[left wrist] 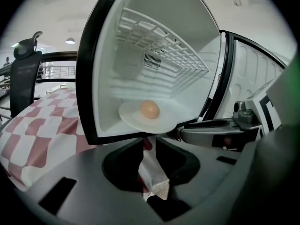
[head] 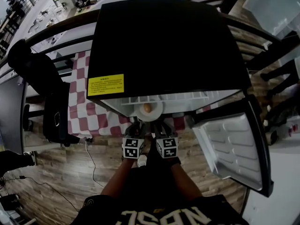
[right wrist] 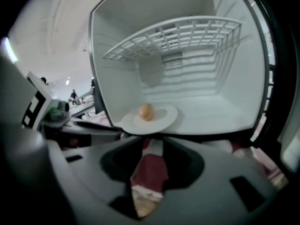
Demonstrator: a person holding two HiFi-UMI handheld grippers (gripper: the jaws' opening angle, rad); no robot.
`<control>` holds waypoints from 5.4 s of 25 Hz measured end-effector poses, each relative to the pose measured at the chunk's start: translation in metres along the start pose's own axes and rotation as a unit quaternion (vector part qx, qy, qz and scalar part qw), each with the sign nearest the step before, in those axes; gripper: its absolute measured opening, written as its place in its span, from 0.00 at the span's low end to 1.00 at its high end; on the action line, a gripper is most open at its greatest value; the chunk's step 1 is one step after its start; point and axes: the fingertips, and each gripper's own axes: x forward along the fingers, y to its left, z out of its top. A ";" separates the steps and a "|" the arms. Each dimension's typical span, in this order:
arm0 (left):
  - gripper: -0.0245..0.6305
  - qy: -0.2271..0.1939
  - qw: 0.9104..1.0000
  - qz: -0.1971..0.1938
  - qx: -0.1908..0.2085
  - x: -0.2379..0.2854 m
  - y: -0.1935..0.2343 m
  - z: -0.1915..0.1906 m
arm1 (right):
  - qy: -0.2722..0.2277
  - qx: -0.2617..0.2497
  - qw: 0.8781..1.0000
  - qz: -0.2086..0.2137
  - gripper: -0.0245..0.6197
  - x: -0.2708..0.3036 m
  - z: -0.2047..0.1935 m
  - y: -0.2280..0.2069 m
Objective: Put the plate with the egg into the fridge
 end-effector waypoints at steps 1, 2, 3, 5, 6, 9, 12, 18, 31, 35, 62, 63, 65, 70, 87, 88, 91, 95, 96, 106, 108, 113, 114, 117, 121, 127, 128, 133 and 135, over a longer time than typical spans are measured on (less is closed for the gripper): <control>0.17 -0.002 1.000 0.001 0.002 0.001 -0.001 0.000 | 0.000 0.001 1.000 -0.001 0.24 0.001 0.001 0.001; 0.13 -0.005 1.000 0.004 0.005 0.001 -0.001 0.002 | -0.001 0.000 1.000 0.000 0.22 0.002 0.002 0.003; 0.10 -0.009 1.000 0.006 0.005 0.002 -0.001 0.003 | -0.001 -0.001 1.000 0.001 0.20 0.003 0.004 0.004; 0.07 -0.013 1.000 0.008 0.002 0.004 -0.001 0.005 | -0.003 -0.004 1.000 0.002 0.16 0.004 0.005 0.005; 0.07 -0.014 1.000 0.009 0.002 0.005 -0.001 0.006 | -0.004 -0.005 1.000 0.003 0.14 0.005 0.005 0.005; 0.07 -0.004 1.000 0.008 0.001 0.009 -0.003 0.002 | -0.002 -0.007 1.000 0.007 0.11 0.007 0.005 0.006; 0.07 0.005 1.000 0.007 0.003 0.011 -0.005 0.000 | 0.003 -0.010 1.000 0.013 0.10 0.010 0.004 0.010; 0.07 0.002 1.000 0.012 0.000 0.013 -0.002 0.004 | 0.001 -0.007 1.000 0.013 0.09 0.016 0.008 0.010; 0.07 0.004 0.999 0.026 -0.025 0.022 0.011 0.011 | 0.005 -0.003 1.000 0.012 0.09 0.026 0.014 0.012; 0.07 0.003 0.999 0.029 -0.031 0.024 0.013 0.015 | 0.006 -0.002 1.000 0.011 0.09 0.029 0.017 0.012; 0.07 0.014 0.997 0.056 -0.060 0.051 0.028 0.041 | 0.019 -0.019 1.000 0.003 0.09 0.060 0.050 -0.006; 0.07 0.014 0.996 0.057 -0.063 0.052 0.029 0.043 | 0.021 -0.021 1.000 0.003 0.09 0.062 0.051 -0.006; 0.07 0.017 0.996 0.059 -0.067 0.053 0.031 0.044 | 0.024 -0.027 0.999 0.004 0.09 0.065 0.054 -0.006; 0.07 0.019 0.996 0.065 -0.065 0.061 0.038 0.049 | 0.037 -0.036 0.999 0.003 0.09 0.075 0.058 -0.008; 0.07 0.008 0.998 0.043 -0.055 -0.007 0.014 0.042 | 0.024 -0.034 0.998 -0.039 0.09 0.012 0.054 0.005; 0.07 0.002 0.998 0.040 -0.049 -0.016 0.011 0.044 | 0.015 -0.033 0.999 -0.040 0.09 0.003 0.056 0.010; 0.07 -0.019 0.999 0.026 -0.032 -0.045 -0.004 0.050 | -0.014 -0.025 0.999 -0.045 0.09 -0.027 0.061 0.023; 0.07 -0.051 0.999 0.007 -0.004 -0.084 -0.028 0.063 | -0.059 -0.010 0.997 -0.049 0.09 -0.066 0.073 0.040; 0.07 -0.058 0.998 0.003 0.005 -0.096 -0.034 0.069 | -0.071 -0.009 0.996 -0.047 0.09 -0.077 0.081 0.047; 0.07 -0.135 0.990 -0.034 -0.006 -0.206 -0.074 0.110 | -0.176 0.002 0.984 0.013 0.07 -0.187 0.134 0.106; 0.07 -0.152 0.988 -0.029 -0.003 -0.216 -0.074 0.120 | -0.192 -0.012 0.981 0.022 0.07 -0.202 0.149 0.110; 0.07 -0.177 0.984 -0.005 -0.005 -0.239 -0.082 0.135 | -0.205 -0.041 0.977 0.037 0.07 -0.238 0.163 0.115; 0.07 -0.179 0.984 -0.002 -0.007 -0.243 -0.086 0.137 | -0.209 -0.047 0.976 0.035 0.07 -0.246 0.165 0.113; 0.07 -0.192 0.981 -0.003 -0.006 -0.252 -0.107 0.143 | -0.215 -0.059 0.974 0.041 0.07 -0.272 0.167 0.103; 0.07 -0.213 0.977 -0.008 -0.002 -0.263 -0.137 0.154 | -0.220 -0.078 0.970 0.065 0.07 -0.303 0.169 0.091; 0.07 -0.205 0.979 -0.013 0.001 -0.270 -0.177 0.141 | -0.205 -0.061 0.974 0.071 0.07 -0.340 0.149 0.064; 0.07 -0.205 0.979 -0.011 0.002 -0.271 -0.180 0.140 | -0.205 -0.055 0.975 0.068 0.07 -0.344 0.146 0.061; 0.07 -0.214 0.977 -0.001 0.007 -0.277 -0.186 0.141 | -0.209 -0.061 0.974 0.068 0.07 -0.357 0.146 0.055; 0.07 -0.209 0.978 0.002 0.004 -0.278 -0.189 0.134 | -0.200 -0.056 0.976 0.069 0.07 -0.360 0.137 0.053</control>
